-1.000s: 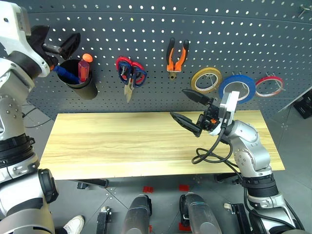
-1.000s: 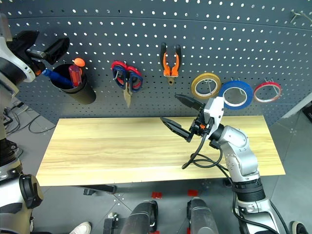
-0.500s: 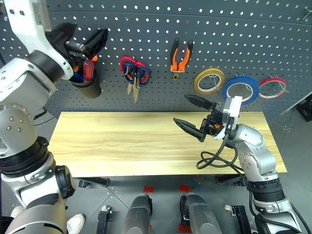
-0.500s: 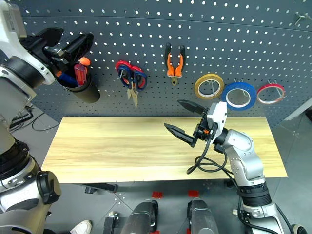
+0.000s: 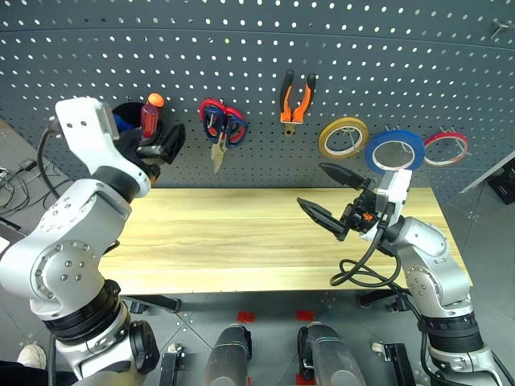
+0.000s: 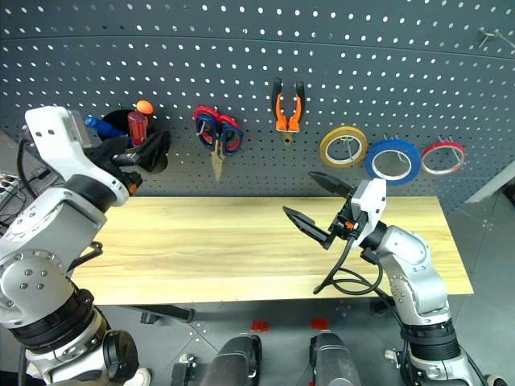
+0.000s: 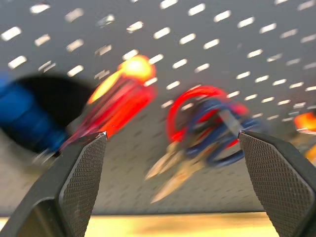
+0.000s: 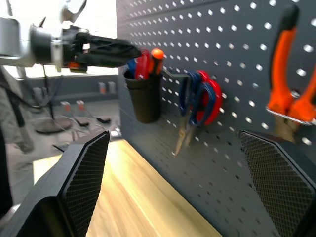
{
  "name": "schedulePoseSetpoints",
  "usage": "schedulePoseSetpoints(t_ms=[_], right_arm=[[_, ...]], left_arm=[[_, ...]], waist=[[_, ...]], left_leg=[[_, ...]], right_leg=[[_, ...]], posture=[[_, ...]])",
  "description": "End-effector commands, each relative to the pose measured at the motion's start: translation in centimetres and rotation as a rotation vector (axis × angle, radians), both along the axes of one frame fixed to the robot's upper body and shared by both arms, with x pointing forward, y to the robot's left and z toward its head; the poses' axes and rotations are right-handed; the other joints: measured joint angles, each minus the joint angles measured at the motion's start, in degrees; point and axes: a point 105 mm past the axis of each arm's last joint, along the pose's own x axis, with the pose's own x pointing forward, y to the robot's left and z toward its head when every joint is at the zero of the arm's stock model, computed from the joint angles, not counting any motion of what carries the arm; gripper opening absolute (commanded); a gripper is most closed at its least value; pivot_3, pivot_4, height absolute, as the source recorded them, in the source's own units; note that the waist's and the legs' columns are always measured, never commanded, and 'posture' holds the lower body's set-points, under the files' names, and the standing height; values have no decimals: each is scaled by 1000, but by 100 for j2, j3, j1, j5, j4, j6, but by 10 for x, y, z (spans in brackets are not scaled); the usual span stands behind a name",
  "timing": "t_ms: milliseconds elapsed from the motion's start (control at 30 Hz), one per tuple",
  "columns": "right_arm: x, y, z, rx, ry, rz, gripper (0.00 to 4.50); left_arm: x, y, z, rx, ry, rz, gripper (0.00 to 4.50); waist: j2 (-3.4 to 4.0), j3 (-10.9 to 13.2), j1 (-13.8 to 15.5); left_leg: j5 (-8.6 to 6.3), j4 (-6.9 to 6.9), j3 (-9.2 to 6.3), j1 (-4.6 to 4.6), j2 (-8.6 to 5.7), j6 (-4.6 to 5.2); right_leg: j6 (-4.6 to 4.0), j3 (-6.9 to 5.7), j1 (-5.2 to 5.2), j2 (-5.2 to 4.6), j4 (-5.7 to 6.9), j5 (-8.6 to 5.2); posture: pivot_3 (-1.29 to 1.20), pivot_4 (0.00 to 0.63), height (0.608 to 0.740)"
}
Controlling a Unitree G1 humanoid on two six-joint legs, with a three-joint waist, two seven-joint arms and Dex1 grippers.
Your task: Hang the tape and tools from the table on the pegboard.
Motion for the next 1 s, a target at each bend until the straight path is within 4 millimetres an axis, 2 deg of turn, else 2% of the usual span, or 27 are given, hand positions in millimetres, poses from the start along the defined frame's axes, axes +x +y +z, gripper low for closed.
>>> schedulePoseSetpoints(t_ms=[33,200,400,500,700,800,1000], right_arm=[[3,-9,-3,-42,-20,-117,4500],[10,-20,-28,-88,42,-287,4500],[31,-46,-62,-120,165,-576,4500],[37,-55,-71,-115,202,-660,4500],[46,-65,-84,-87,242,-761,4500],[49,-63,-93,-79,278,-791,4500],[51,-61,-108,-82,335,-809,4500]], left_arm=[[-12,13,-11,-24,-16,102,4486],[-26,26,-53,-49,73,231,4486],[-50,51,-123,-52,240,365,4486],[-55,51,-145,-23,297,361,4486],[-54,43,-167,33,350,340,4486],[-51,39,-177,62,377,336,4486],[-50,26,-182,97,377,307,4486]], waist=[[6,-70,5],[6,-134,19],[15,-196,20],[21,-206,30],[25,-257,35],[27,-272,5],[30,-280,4]], left_leg=[[-1,-3,2,2,-1,1],[-3,-7,-1,10,-2,4],[-9,-22,20,55,-2,13],[-13,-27,25,82,-2,21],[-34,-24,39,89,-3,56],[-41,-27,46,93,2,64],[-49,-27,56,92,3,74]], right_leg=[[0,4,1,0,0,0],[-2,16,17,0,-17,-1],[-4,71,54,11,-42,-2],[-5,82,80,17,-54,-4],[-5,101,83,36,-55,-3],[-5,110,83,41,-58,-4],[-5,119,83,42,-69,-3]], posture=[[-58,182,740],[-59,182,740],[-70,182,740],[-78,181,740],[-86,174,740],[-89,172,740],[-87,176,740]])
